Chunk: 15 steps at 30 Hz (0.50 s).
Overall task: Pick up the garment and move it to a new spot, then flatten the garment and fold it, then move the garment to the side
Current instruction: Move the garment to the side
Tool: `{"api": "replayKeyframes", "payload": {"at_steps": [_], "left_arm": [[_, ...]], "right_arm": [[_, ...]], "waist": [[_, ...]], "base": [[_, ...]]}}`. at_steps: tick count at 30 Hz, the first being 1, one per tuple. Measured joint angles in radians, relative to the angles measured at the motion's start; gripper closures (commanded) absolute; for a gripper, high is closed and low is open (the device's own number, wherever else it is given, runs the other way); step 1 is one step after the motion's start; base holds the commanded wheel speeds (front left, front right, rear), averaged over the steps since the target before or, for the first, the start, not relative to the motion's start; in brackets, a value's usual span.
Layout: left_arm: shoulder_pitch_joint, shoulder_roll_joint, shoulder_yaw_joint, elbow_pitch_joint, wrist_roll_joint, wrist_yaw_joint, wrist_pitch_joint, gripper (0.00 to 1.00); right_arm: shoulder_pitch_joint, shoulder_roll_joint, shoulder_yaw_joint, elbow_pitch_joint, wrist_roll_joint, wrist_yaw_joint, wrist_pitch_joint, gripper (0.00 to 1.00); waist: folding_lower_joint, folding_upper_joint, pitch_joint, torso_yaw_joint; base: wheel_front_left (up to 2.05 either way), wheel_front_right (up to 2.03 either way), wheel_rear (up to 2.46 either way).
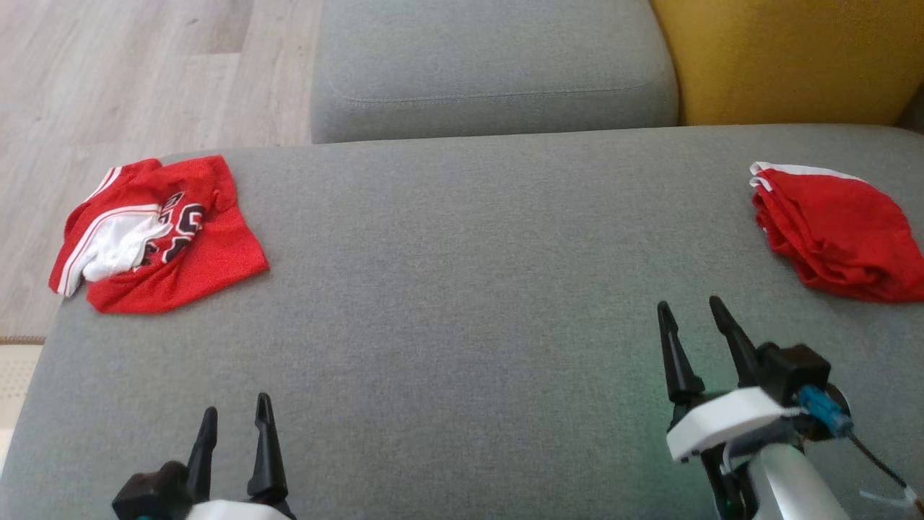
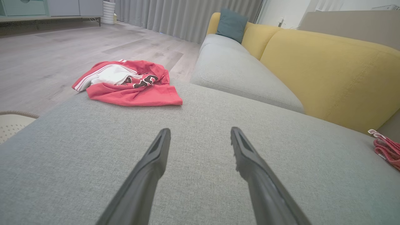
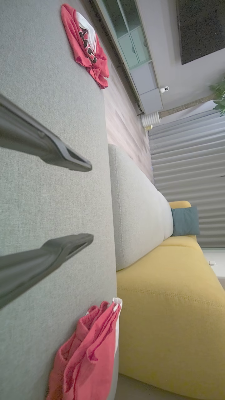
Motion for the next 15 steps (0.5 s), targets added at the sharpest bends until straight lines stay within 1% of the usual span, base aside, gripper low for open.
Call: {"api": "replayKeyframes", "payload": {"at_steps": [7, 13, 15], "left_arm": [[-0.004, 0.000, -0.013, 0.001, 0.000, 0.000, 0.000, 0.00], [-0.011, 0.000, -0.015, 0.005, 0.000, 0.000, 0.000, 0.00], [-0.015, 0.000, -0.014, 0.006, 0.001, -0.007, 0.000, 0.00]], "right_arm": [[0.054, 0.002, 0.004, -0.102, 0.005, 0.000, 0.041, 0.00], [0.064, 0.003, 0.007, -0.139, 0.005, 0.000, 0.062, 0.00], [0.064, 0.003, 0.008, -0.149, 0.005, 0.000, 0.067, 0.00]], "waist": [[0.0000, 0.0000, 0.006, -0.023], [0.0000, 0.0000, 0.011, -0.032], [0.0000, 0.0000, 0.012, -0.032]], "base": [[0.00, 0.00, 0.00], [0.00, 0.00, 0.00], [0.00, 0.00, 0.00]]}}
